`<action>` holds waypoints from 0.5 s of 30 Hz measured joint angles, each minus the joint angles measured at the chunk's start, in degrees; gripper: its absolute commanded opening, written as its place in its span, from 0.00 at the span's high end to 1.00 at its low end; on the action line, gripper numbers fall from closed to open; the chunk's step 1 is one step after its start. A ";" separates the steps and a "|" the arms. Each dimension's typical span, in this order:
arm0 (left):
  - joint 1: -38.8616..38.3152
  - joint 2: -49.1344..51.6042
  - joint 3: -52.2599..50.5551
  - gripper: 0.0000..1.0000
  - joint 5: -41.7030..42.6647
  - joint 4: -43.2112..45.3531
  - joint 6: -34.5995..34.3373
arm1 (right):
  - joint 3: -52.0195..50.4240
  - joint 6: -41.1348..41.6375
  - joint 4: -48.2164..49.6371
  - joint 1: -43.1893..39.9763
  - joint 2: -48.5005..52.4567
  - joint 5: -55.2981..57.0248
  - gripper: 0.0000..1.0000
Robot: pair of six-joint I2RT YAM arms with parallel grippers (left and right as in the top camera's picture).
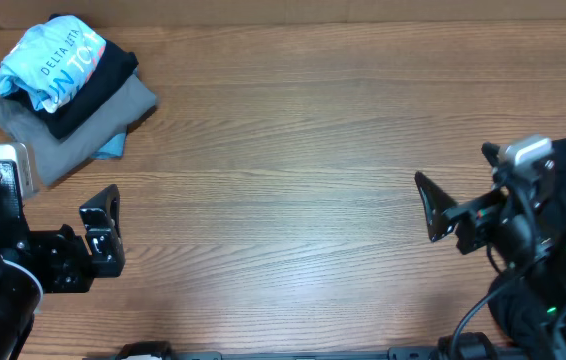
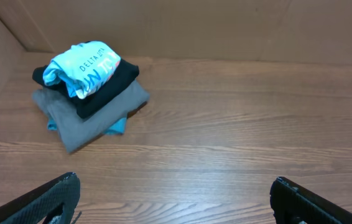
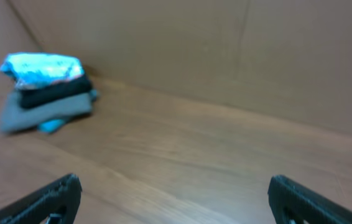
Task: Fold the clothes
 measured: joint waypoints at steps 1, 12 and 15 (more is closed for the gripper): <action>0.00 0.00 0.00 0.00 -0.02 -0.04 0.00 | -2.71 -0.20 1.70 0.00 -1.49 0.52 0.00; 0.00 0.02 -0.11 0.00 -0.20 -0.11 0.00 | -34.73 -1.31 15.82 0.00 -21.86 3.15 0.00; 0.00 0.07 -0.11 0.00 -0.17 -0.11 -0.02 | -40.41 -0.83 18.18 0.00 -26.88 3.21 0.00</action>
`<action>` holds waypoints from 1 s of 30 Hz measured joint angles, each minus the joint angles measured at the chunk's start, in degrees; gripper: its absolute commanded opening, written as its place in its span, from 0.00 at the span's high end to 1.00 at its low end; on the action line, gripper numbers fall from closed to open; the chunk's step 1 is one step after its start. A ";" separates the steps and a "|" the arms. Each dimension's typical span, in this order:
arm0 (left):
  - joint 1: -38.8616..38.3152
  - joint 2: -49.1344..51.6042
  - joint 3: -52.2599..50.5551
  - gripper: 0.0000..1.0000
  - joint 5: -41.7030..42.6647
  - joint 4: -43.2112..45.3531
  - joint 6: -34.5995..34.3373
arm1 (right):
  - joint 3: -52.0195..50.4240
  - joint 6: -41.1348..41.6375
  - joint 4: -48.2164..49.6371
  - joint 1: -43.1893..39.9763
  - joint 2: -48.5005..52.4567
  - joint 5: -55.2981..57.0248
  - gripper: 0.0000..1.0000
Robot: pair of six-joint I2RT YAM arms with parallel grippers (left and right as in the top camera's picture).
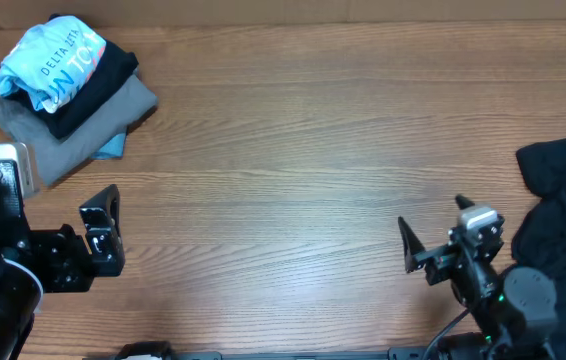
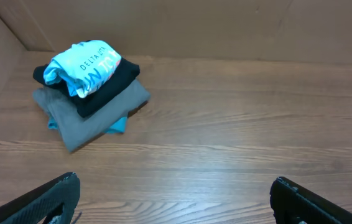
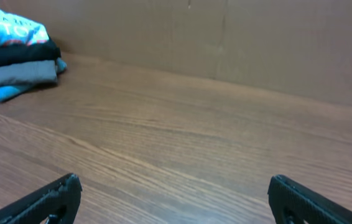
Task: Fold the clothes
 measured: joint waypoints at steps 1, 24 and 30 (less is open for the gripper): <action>0.00 0.00 0.00 0.00 -0.02 0.00 0.00 | -1.70 0.17 0.85 0.00 -1.60 0.07 0.00; 0.00 0.00 0.00 0.00 0.00 -0.02 0.00 | -22.29 2.34 19.37 0.00 -12.20 -0.55 0.00; 0.00 0.00 0.00 0.00 0.00 0.00 0.00 | -22.29 2.36 19.39 0.00 -12.20 -0.52 0.00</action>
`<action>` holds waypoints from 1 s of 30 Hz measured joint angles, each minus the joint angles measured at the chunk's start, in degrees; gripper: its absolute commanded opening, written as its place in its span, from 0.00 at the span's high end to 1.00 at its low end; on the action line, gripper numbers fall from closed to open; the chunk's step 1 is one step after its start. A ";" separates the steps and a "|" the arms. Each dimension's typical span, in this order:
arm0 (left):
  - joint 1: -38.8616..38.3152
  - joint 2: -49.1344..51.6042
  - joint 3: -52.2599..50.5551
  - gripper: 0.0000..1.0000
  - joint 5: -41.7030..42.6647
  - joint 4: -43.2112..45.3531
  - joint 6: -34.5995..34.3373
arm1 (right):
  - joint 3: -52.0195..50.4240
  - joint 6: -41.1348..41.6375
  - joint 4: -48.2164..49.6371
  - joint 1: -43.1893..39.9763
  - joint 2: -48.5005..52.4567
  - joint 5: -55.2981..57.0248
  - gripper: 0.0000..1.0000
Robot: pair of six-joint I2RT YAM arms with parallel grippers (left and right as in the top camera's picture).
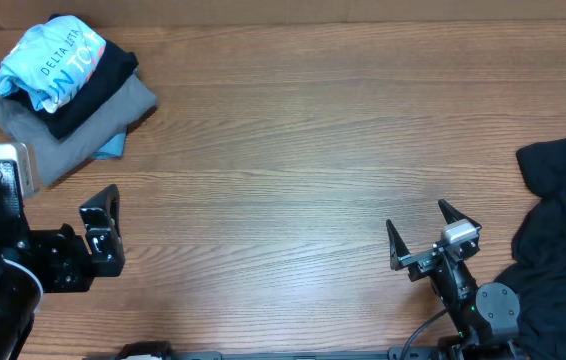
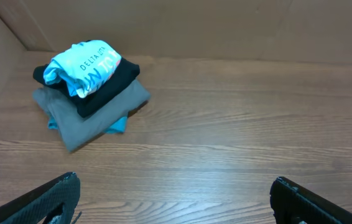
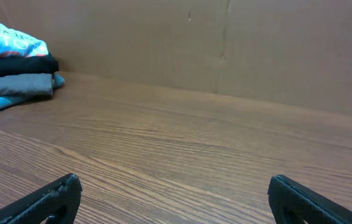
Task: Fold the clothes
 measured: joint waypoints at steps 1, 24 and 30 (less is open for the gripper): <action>0.00 0.00 0.00 0.00 0.00 0.00 0.00 | 0.00 0.00 -0.02 0.00 0.00 0.00 0.00; -1.86 0.04 0.00 0.00 -1.95 0.00 0.02 | 0.00 -0.02 0.00 0.00 0.00 -0.02 0.00; -1.86 0.26 -0.61 0.00 -2.38 0.11 0.02 | 0.00 -0.02 0.04 0.00 0.00 -0.02 0.00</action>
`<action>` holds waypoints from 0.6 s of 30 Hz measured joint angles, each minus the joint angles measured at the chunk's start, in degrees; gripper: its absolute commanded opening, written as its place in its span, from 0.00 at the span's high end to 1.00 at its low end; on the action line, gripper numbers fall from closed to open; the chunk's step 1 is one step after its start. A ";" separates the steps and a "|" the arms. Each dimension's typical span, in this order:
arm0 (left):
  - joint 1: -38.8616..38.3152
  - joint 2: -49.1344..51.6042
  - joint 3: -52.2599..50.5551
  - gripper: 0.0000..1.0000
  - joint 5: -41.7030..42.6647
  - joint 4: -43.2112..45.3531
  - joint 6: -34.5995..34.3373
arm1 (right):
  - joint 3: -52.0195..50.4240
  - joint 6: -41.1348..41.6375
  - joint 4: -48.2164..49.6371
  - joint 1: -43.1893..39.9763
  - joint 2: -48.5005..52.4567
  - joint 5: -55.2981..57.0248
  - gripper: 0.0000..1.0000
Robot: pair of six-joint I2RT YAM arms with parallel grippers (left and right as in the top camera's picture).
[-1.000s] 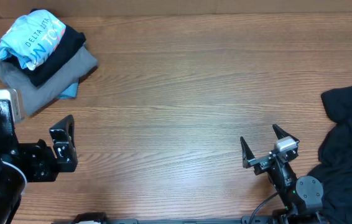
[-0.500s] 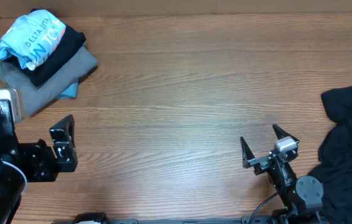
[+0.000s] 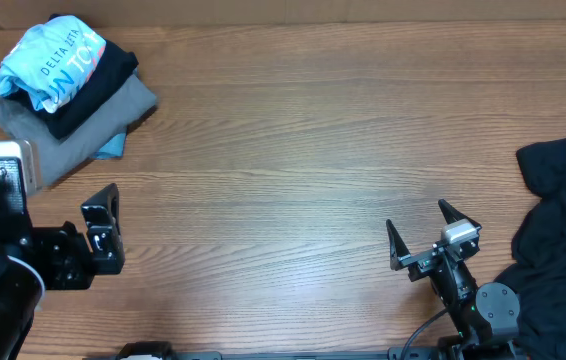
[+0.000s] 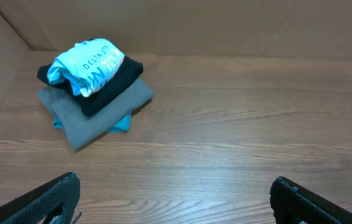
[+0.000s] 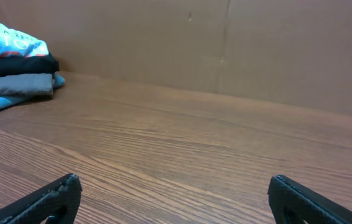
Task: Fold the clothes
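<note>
A stack of folded clothes (image 3: pixel 58 85), light blue printed shirt on top of black, grey and teal pieces, sits at the far left corner (image 4: pixel 92 87) (image 5: pixel 14 71). A crumpled black garment (image 3: pixel 558 245) lies unfolded at the table's right edge. My left gripper (image 3: pixel 113 230) stands open near the front left, below the stack, with nothing between its fingers (image 4: pixel 175 186). My right gripper (image 3: pixel 416 217) is open and empty low at the front right, just left of the black garment, which its wrist view (image 5: pixel 175 186) does not show.
The wooden table (image 3: pixel 293 150) is walled by brown cardboard at the back (image 5: pixel 226 43) and on the left. The right arm's base (image 3: pixel 488 310) sits at the front edge beside the black garment.
My left gripper has shifted slightly, so the folded stack sits a little lower and further right in its wrist view. The right arm and both piles have not moved.
At first my right arm was raised at the right edge, covering the spot where the black garment lies. Then it stood nearer the front, and the garment showed. Then it was low at the front edge, where it stays. Both grippers were open throughout.
</note>
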 measured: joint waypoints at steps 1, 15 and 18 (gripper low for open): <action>0.00 0.00 -0.42 0.00 0.00 0.28 0.00 | 0.00 0.02 -0.04 0.00 0.00 0.00 0.00; 0.00 -10.27 -39.47 0.00 2.49 38.49 -0.17 | 0.00 0.00 0.04 0.00 0.00 0.00 0.00; 0.00 -15.02 -51.76 0.00 4.37 47.30 -0.22 | -0.02 0.02 0.00 -0.02 0.00 -0.02 0.00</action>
